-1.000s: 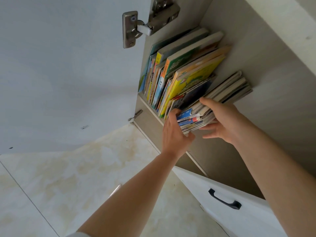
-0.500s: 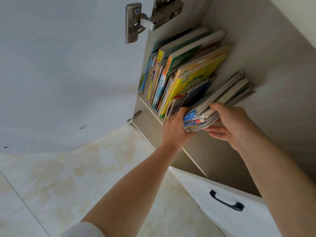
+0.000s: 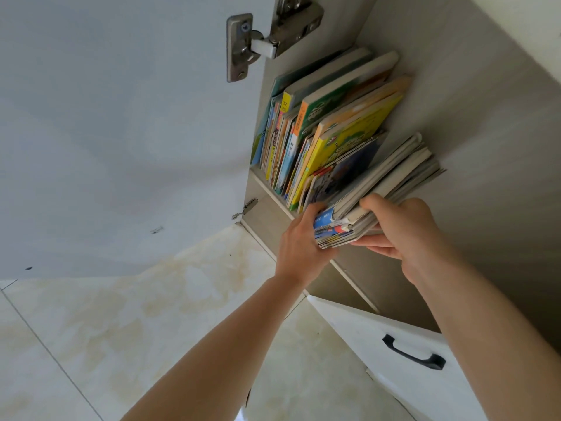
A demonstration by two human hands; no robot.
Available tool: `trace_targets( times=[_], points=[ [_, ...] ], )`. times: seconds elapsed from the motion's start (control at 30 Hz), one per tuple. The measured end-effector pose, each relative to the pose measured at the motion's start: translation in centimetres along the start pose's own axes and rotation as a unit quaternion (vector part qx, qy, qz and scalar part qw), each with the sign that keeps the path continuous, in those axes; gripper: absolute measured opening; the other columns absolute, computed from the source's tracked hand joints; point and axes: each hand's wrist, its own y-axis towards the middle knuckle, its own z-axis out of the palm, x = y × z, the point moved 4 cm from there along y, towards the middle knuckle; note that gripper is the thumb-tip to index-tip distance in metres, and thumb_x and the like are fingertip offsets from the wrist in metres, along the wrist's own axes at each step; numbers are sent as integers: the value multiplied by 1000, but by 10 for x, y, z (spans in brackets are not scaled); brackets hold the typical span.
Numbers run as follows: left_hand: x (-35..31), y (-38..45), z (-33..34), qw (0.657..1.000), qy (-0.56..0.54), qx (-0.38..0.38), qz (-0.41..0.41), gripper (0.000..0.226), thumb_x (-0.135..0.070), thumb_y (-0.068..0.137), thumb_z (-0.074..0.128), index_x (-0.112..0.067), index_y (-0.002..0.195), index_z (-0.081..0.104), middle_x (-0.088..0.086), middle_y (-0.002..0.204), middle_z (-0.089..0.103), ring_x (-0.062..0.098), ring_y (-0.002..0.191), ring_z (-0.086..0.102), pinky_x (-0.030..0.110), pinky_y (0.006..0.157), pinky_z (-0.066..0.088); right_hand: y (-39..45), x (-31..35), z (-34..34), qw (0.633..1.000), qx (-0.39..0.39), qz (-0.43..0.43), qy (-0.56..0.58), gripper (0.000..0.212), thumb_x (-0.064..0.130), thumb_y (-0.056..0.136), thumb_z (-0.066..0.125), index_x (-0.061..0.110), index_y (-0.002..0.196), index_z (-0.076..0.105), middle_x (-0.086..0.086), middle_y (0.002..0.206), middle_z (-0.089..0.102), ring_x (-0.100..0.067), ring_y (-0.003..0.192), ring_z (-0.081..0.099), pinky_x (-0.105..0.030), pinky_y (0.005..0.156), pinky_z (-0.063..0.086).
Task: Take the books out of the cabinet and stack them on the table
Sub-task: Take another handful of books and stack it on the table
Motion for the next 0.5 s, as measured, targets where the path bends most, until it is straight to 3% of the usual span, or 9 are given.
trace_targets(
  times=[0.17,0.3,0.43,0.5],
  points=[
    [4,9,0,998,-50,17,-24,60,-29,74,78,-32,122,43,-7,115,65,9,100,63,37,71,60,5,8,6,1000,-3,-10,26,30,21,85,61,-2,103,59,-17,91,73,-25,65,74,-18,39,49],
    [7,14,1,997,-66,21,-23,62,-27,74,78,-32,123,41,-7,117,64,10,102,63,38,73,61,11,9,8,999,-10,-26,25,31,21,85,62,-3,104,57,-17,93,72,-26,72,74,-19,40,51],
    [7,5,0,996,-80,-24,-41,89,-36,70,82,-45,138,24,-12,137,49,10,126,49,39,91,56,13,4,6,999,-2,-39,36,33,20,83,61,-4,106,59,-18,94,72,-27,73,74,-19,42,51],
    [7,-2,0,992,-101,-42,-57,93,-39,69,83,-48,138,21,-13,140,46,11,129,47,41,91,56,13,1,6,999,4,-37,30,35,22,84,62,-3,108,57,-17,96,71,-25,73,74,-19,42,51]
  ],
)
